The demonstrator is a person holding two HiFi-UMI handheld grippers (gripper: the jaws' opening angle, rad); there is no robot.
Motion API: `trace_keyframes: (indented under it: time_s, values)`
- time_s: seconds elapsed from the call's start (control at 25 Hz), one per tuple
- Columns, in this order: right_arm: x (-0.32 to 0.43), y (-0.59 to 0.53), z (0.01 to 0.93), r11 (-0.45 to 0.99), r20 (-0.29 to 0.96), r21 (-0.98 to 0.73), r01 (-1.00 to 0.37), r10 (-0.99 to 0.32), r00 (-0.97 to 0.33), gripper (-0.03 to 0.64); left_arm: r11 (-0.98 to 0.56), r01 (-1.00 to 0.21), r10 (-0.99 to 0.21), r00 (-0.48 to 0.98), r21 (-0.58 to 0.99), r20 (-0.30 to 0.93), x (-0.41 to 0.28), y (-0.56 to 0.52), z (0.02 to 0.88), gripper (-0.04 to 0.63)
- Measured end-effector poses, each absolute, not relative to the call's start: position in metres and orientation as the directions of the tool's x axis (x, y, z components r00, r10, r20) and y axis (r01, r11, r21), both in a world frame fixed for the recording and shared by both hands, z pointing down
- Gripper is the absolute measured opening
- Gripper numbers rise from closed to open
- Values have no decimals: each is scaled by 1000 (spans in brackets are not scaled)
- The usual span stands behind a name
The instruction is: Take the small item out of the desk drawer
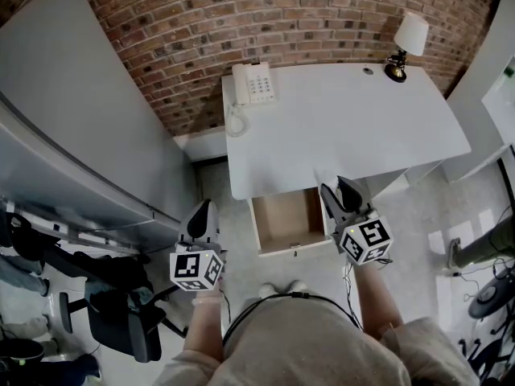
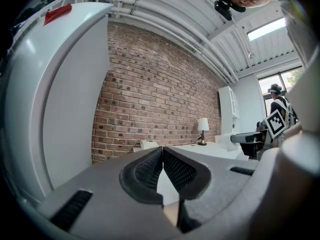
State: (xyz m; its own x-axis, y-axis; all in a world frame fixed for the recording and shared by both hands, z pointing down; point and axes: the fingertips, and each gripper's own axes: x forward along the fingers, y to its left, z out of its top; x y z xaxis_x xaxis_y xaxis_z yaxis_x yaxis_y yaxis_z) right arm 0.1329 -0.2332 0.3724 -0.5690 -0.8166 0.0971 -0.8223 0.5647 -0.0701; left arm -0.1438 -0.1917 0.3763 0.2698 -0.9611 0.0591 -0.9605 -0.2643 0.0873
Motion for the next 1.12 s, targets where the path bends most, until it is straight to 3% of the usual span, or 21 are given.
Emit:
trace_keyframes:
  time_s: [1.12]
  values:
    - [131, -235, 364, 573, 73, -64, -817, -814, -577, 150, -252, -964, -964, 257, 87, 59, -146, -190, 371, 6]
